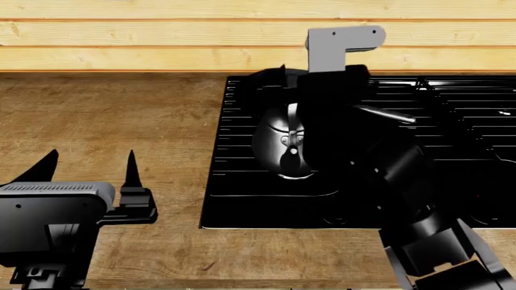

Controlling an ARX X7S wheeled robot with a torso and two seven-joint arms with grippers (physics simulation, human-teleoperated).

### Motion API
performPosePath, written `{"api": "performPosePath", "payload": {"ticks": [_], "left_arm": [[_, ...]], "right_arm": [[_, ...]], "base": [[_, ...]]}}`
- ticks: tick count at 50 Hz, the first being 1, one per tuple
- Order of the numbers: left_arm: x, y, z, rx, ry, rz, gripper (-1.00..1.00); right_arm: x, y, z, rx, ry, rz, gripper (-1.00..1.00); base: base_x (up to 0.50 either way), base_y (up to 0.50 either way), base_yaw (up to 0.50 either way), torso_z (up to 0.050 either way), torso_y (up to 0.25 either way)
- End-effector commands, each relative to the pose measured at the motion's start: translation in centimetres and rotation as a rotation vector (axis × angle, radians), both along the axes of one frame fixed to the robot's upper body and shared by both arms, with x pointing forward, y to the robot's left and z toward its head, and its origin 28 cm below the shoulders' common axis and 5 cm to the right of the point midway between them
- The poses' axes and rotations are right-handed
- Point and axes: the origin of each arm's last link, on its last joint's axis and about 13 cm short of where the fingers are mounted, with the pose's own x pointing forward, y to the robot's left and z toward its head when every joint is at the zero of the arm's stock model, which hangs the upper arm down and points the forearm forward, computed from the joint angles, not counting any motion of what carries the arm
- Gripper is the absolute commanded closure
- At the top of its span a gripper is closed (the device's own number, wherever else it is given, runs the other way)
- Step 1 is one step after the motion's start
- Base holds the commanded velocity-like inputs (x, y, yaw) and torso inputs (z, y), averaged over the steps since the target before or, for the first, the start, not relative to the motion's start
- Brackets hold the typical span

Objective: Pick the kettle from the counter and place it on a stove burner. Then turn the burner on.

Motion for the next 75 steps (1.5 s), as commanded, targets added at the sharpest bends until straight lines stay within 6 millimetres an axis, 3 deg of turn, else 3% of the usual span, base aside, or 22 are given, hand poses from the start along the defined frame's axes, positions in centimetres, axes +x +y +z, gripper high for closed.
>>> {"api": "performPosePath", "payload": {"ticks": [1,11,25,42,48,65,75], "left_arm": [[0.0,0.0,0.0,-0.003,-0.001,0.0,-1.0],[0.0,-0.1,0.2,-0.002,-0.006,-0.002,-1.0],[0.0,-0.3,0.5,0.008,-0.01,-0.008,-1.0],[0.1,-0.4,0.6,0.009,-0.012,-0.013,-1.0],[0.1,-0.5,0.8,0.01,-0.015,-0.015,-1.0],[0.1,-0.6,1.1,0.017,-0.014,-0.016,-1.0],[0.1,-0.6,1.0,0.017,-0.012,-0.015,-1.0]], "right_arm": [[-0.9,-0.2,0.9,0.005,-0.029,0.001,-1.0],[-3.5,-1.3,2.7,0.022,-0.071,0.037,-1.0],[-9.7,-4.7,1.3,-0.063,-0.071,0.019,-1.0],[-15.6,-8.2,0.5,-0.109,0.177,-0.043,-1.0],[-16.4,-9.1,-0.1,-0.081,0.206,-0.045,-1.0],[-16.5,-10.3,-4.7,-0.038,0.383,-0.035,-1.0],[-16.6,-10.2,-5.3,-0.051,0.407,0.006,-1.0]], "base": [[0.0,0.0,0.0,0.0,0.0],[0.0,0.0,0.0,0.0,0.0],[0.0,0.0,0.0,0.0,0.0],[0.0,0.0,0.0,0.0,0.0],[0.0,0.0,0.0,0.0,0.0],[0.0,0.0,0.0,0.0,0.0],[0.0,0.0,0.0,0.0,0.0]]}}
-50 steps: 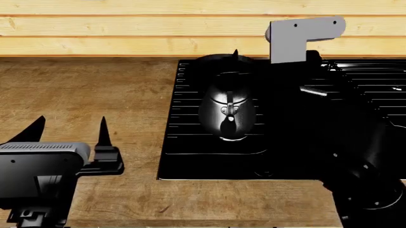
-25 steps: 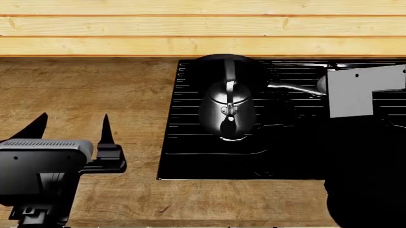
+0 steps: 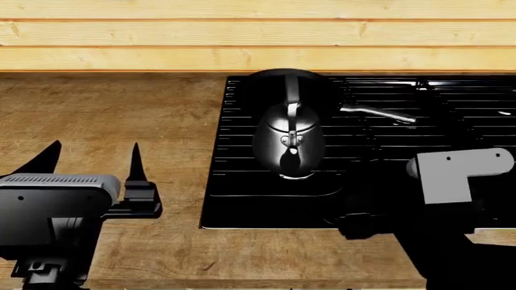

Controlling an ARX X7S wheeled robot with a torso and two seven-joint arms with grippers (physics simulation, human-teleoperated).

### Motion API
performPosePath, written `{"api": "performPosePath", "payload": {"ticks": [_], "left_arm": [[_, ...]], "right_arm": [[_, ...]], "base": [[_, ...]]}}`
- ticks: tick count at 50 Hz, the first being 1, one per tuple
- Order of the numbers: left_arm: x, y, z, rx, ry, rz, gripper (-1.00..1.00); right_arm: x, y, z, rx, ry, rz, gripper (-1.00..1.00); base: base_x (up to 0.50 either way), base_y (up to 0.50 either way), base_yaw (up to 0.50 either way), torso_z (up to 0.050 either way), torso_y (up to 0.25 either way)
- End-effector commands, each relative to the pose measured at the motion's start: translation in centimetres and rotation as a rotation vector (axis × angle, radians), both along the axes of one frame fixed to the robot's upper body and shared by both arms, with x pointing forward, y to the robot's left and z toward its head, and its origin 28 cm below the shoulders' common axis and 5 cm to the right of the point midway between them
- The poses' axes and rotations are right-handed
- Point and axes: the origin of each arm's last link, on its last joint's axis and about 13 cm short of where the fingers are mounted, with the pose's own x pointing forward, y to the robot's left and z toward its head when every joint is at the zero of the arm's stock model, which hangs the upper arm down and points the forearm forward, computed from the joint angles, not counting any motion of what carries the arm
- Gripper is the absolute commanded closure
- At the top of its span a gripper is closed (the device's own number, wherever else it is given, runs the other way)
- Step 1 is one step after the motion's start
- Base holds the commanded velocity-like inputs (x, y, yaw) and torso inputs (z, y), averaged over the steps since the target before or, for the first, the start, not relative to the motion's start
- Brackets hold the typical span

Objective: Pick the kettle from the counter and place it on a stove burner. Then turn the burner on.

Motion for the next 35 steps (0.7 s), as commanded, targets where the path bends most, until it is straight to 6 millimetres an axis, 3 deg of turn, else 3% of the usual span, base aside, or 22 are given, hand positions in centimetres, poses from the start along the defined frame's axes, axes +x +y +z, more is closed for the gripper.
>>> {"api": "performPosePath", "payload": {"ticks": [1,35], "left_arm": [[0.0,0.0,0.0,0.0,0.002,0.0,-1.0],[0.1,-0.1,0.0,0.003,0.003,-0.002,-1.0]], "right_arm": [[-0.4,-0.2,-1.1,0.001,0.05,0.03,-1.0],[-2.1,-0.5,-2.5,0.012,0.116,0.126,-1.0]], "base": [[0.0,0.0,0.0,0.0,0.0],[0.0,0.0,0.0,0.0,0.0]]}}
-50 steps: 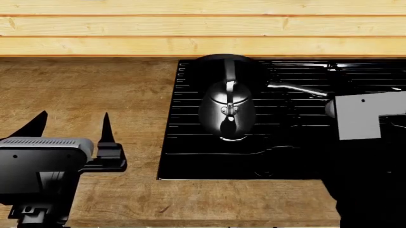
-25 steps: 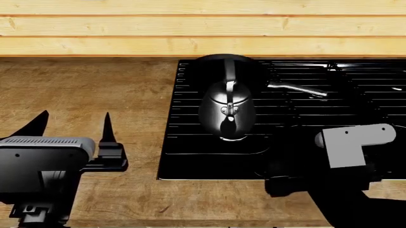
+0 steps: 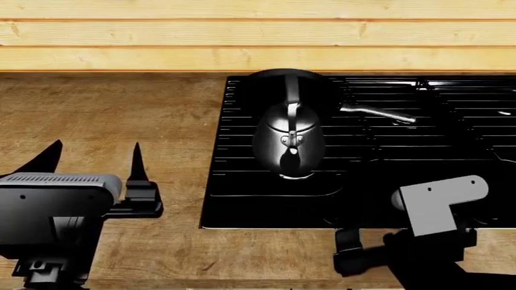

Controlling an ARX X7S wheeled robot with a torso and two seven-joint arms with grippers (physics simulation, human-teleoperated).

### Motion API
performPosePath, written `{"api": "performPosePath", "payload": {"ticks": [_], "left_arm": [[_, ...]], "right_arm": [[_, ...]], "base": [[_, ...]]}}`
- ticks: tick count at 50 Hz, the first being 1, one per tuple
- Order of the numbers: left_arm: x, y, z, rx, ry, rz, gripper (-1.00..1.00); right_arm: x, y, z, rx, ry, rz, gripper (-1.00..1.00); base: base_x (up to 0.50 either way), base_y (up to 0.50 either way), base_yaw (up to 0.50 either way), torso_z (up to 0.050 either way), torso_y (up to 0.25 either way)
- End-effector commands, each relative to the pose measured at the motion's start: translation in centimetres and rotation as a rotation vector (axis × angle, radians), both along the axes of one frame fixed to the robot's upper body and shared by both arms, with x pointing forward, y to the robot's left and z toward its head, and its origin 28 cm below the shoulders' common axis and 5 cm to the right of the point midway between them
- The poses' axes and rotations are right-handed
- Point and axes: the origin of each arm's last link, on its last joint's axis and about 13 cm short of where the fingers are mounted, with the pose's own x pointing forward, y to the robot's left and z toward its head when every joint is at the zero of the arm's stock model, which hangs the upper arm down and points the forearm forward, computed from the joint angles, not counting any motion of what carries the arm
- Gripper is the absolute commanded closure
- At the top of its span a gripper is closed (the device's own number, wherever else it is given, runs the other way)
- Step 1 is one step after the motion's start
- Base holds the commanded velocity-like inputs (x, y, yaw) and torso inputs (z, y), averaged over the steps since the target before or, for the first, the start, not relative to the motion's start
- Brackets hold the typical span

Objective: Pick the kettle from the counter and place it on a stove burner. Then turn the burner on.

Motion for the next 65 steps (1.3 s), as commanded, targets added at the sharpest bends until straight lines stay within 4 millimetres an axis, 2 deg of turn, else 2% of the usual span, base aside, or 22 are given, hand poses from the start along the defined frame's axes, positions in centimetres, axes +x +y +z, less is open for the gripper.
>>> {"api": "performPosePath", "payload": {"ticks": [1,13,27,42,56,57,65], "left_arm": [[0.0,0.0,-0.1,0.0,0.001,-0.001,-1.0],[0.1,0.0,-0.2,-0.002,0.004,-0.001,-1.0],[0.1,0.0,-0.3,-0.003,0.006,0.0,-1.0],[0.3,0.0,-0.5,-0.008,0.008,-0.004,-1.0],[0.3,0.0,-0.7,-0.01,0.011,-0.003,-1.0],[0.2,0.0,-0.6,-0.009,0.01,-0.003,-1.0],[0.3,0.0,-0.6,-0.01,0.011,-0.003,-1.0]], "right_arm": [[-0.3,-0.2,-0.5,0.036,0.011,0.013,-1.0],[1.2,0.8,-1.0,0.13,-0.002,0.057,-1.0],[2.5,1.1,-2.1,0.155,0.031,0.063,-1.0],[3.5,1.4,-2.6,0.192,0.04,0.046,-1.0],[3.6,1.7,-3.7,0.197,0.057,0.066,-1.0],[3.6,1.6,-4.0,0.186,0.061,0.064,1.0],[3.6,1.6,-4.2,0.171,0.055,0.059,1.0]], "base": [[0.0,0.0,0.0,0.0,0.0],[0.0,0.0,0.0,0.0,0.0],[0.0,0.0,0.0,0.0,0.0],[0.0,0.0,0.0,0.0,0.0],[0.0,0.0,0.0,0.0,0.0],[0.0,0.0,0.0,0.0,0.0],[0.0,0.0,0.0,0.0,0.0]]}}
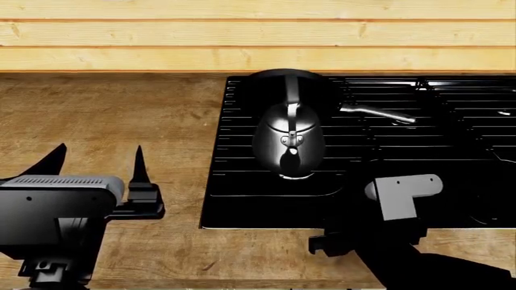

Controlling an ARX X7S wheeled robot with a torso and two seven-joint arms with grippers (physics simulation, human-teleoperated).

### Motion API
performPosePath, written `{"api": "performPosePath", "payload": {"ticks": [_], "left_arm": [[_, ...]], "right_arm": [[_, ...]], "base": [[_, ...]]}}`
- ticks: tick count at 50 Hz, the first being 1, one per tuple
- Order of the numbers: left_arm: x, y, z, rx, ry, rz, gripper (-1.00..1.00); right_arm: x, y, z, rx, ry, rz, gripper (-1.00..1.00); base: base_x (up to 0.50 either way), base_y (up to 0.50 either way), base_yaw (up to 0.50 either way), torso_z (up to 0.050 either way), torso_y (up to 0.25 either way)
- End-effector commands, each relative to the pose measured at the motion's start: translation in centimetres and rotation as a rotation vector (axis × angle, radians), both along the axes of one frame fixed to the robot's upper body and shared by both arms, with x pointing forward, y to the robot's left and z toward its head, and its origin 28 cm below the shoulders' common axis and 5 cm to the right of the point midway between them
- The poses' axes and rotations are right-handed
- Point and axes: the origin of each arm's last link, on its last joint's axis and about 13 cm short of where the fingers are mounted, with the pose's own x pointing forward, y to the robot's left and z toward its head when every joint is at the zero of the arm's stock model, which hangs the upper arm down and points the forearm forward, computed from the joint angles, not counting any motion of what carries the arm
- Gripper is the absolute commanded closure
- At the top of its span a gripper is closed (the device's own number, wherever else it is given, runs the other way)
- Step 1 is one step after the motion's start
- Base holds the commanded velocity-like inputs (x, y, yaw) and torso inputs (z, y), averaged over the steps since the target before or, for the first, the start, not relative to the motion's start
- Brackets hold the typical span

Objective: Pick the kettle from the counter and place it on a stove burner. Then turn the burner on.

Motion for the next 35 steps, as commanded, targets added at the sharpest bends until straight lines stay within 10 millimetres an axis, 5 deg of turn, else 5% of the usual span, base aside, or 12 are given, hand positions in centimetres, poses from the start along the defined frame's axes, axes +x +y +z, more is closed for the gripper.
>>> {"api": "performPosePath", "payload": {"ticks": [1,35], "left_arm": [[0.0,0.0,0.0,-0.002,0.001,0.0,-1.0],[0.0,0.0,-0.1,-0.006,0.0,0.002,-1.0]], "right_arm": [[-0.2,0.2,-1.0,-0.006,0.037,0.019,1.0],[0.0,-0.6,-2.1,-0.065,-0.01,0.115,1.0]], "base": [[0.0,0.0,0.0,0.0,0.0],[0.0,0.0,0.0,0.0,0.0]]}}
